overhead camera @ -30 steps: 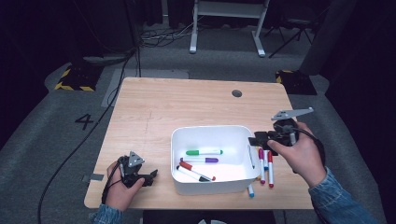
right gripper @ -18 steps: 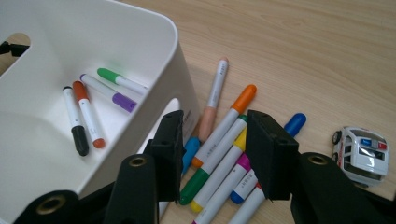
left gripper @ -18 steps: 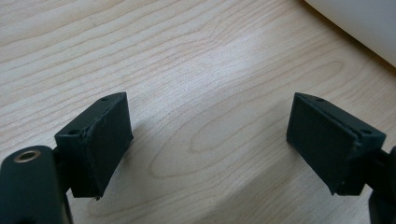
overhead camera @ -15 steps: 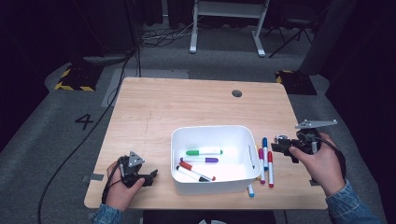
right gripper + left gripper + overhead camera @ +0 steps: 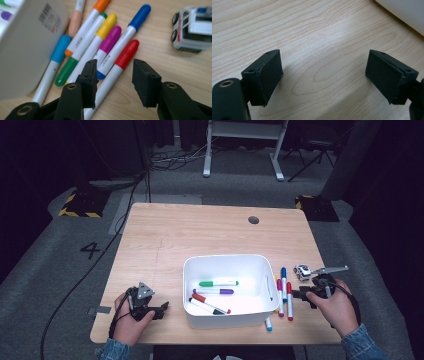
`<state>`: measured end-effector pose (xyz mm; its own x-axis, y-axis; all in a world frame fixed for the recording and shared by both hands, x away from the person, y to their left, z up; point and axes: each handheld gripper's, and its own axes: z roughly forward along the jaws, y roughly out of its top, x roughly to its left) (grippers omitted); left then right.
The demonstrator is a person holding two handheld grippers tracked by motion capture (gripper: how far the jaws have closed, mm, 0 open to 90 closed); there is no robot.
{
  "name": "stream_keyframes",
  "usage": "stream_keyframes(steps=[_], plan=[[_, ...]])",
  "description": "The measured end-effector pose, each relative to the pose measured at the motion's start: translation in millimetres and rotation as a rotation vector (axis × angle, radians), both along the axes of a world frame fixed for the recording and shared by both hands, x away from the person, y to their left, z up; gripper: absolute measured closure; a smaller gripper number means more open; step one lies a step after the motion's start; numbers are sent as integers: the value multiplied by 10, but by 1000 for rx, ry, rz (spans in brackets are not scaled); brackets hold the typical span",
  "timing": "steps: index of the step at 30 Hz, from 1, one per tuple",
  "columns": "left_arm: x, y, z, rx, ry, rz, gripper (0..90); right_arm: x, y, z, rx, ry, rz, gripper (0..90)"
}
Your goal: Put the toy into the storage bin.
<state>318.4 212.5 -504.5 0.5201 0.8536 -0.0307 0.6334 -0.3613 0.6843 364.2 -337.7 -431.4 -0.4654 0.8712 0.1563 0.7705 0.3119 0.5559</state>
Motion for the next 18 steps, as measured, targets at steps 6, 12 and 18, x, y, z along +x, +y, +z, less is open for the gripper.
stream_keyframes(steps=[6,12,18], plan=[[0,-1,1,3,0,2,143,-102,8,-238,-13,43,5,537],[1,1,0,2,-2,1,143,-180,53,-347,-36,54,15,524],[-1,-1,0,0,0,0,143,-204,-3,-375,-86,53,6,582]])
